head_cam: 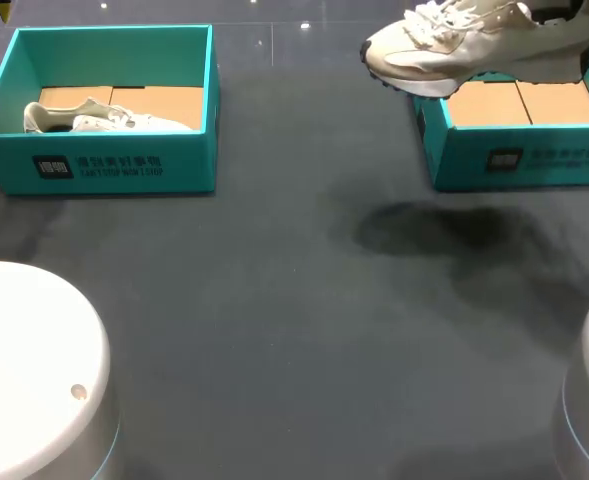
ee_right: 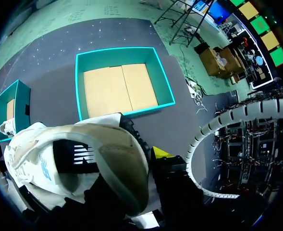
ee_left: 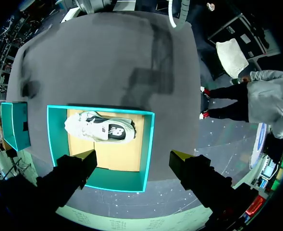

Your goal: Take the shoe out of the shoebox, open the shoe tongue, remove and reinsert the insole, then place the shoe into the shoebox

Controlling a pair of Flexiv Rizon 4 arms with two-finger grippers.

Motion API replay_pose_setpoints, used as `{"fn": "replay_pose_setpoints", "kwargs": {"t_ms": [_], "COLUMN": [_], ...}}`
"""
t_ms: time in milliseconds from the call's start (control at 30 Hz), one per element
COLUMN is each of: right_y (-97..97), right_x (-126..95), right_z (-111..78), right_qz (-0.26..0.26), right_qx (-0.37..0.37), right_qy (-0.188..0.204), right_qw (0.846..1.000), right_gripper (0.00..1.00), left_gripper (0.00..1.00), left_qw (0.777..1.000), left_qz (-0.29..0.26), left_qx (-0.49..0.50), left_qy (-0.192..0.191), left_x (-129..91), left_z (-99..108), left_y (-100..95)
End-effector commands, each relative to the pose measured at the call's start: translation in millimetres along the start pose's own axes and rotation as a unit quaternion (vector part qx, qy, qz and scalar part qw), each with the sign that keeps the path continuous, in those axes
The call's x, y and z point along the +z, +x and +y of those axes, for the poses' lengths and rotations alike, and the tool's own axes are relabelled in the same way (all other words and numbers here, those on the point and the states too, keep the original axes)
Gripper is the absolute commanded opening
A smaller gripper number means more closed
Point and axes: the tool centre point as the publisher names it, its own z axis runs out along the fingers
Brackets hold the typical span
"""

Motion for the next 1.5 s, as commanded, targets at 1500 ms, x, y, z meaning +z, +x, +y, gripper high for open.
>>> {"fn": "replay_pose_setpoints", "kwargs": {"t_ms": [1500], "right_y": [84.4], "right_x": [33.1], "right_z": [-187.8], "right_qz": [-0.017], "right_qx": [0.025], "right_qy": [0.038], "right_qw": [0.999], "right_gripper": [0.0], "left_gripper": [1.0], "left_qw": [1.0], "left_qz": [0.001], "left_qx": [0.0], "left_qy": [-0.001], "left_x": [-0.5], "left_z": [-0.9], "left_y": [0.1]}}
